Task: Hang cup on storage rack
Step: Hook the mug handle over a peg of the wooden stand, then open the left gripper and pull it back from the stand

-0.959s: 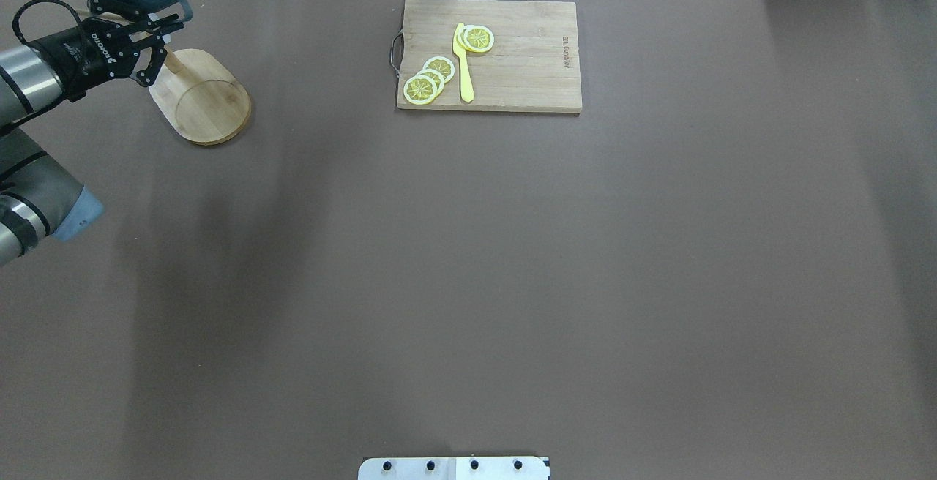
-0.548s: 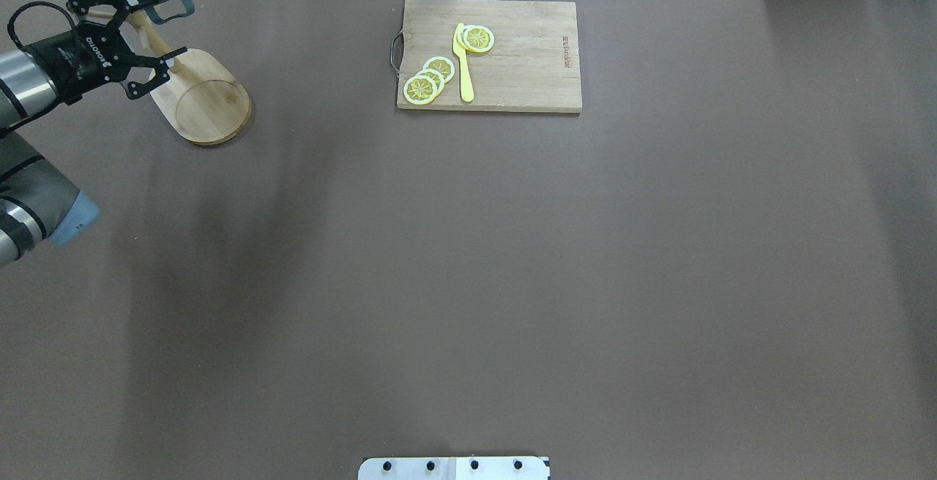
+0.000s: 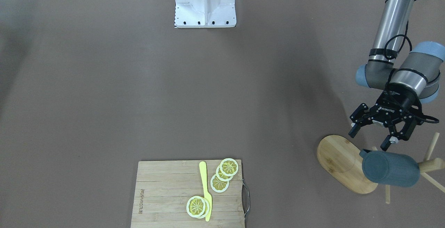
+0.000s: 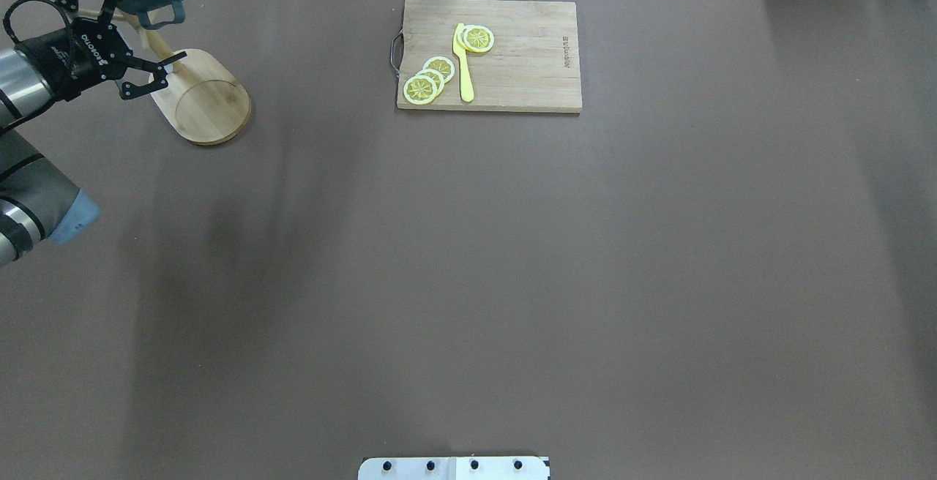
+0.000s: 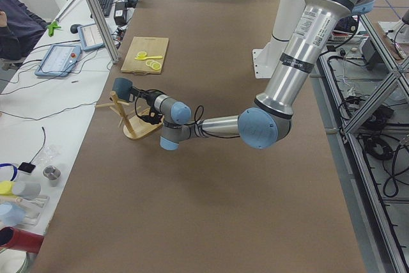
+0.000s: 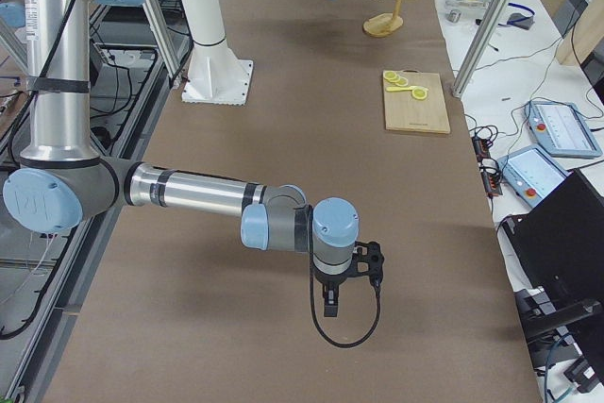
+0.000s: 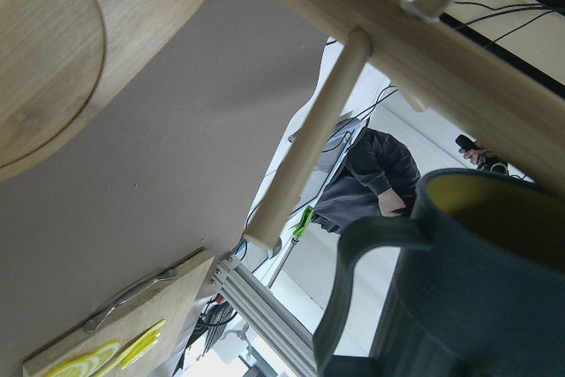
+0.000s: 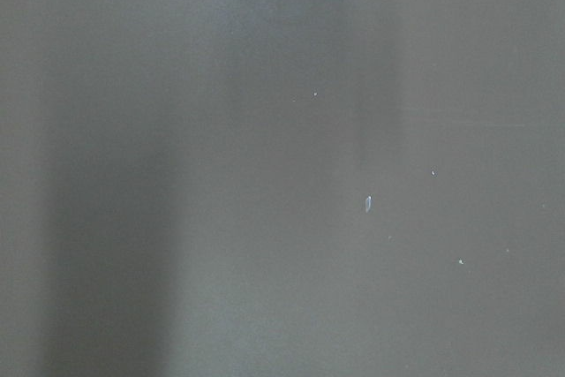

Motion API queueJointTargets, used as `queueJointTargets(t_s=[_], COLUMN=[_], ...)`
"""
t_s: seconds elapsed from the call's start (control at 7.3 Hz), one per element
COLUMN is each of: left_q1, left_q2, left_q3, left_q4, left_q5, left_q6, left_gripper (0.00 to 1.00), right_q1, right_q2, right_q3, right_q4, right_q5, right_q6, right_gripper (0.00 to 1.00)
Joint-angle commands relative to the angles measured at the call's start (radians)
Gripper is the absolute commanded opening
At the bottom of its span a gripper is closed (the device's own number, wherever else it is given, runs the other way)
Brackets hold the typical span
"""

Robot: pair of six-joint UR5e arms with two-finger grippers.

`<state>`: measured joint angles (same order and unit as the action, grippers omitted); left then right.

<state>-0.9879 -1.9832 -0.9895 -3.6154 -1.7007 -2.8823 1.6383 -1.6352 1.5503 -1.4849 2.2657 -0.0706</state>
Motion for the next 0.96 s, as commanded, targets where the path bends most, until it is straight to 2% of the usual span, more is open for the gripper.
queueJointTargets(t_s=[0.0, 0.41, 0.55, 0.82], left_q1=[0.000, 0.000, 0.000, 0.035], left_q2=[0.033, 0.122, 0.165, 0.259], left_q3=[-0.110, -0.268, -0.343, -0.385], left_q4=[-0.005, -0.009, -0.005, 0.001], left_q5=[-0.002, -0.005, -0.007, -0.034], left_q6=[0.020, 0.187, 0.321, 0.791], left_gripper=[0.99, 0.99, 0.99, 0.99], right_q1=[0.000, 0.000, 0.000, 0.000], right_q2=[0.000, 0.000, 0.000, 0.000], right_q3=[-0.001, -0.001, -0.003, -0.003], right_q4=[0.000, -0.002, -0.002, -0.002], right_q5=[0.000, 0.000, 0.000, 0.008], right_q6=[0.000, 0.000, 0.000, 0.000], right_gripper=[1.00, 1.00, 1.00, 1.00])
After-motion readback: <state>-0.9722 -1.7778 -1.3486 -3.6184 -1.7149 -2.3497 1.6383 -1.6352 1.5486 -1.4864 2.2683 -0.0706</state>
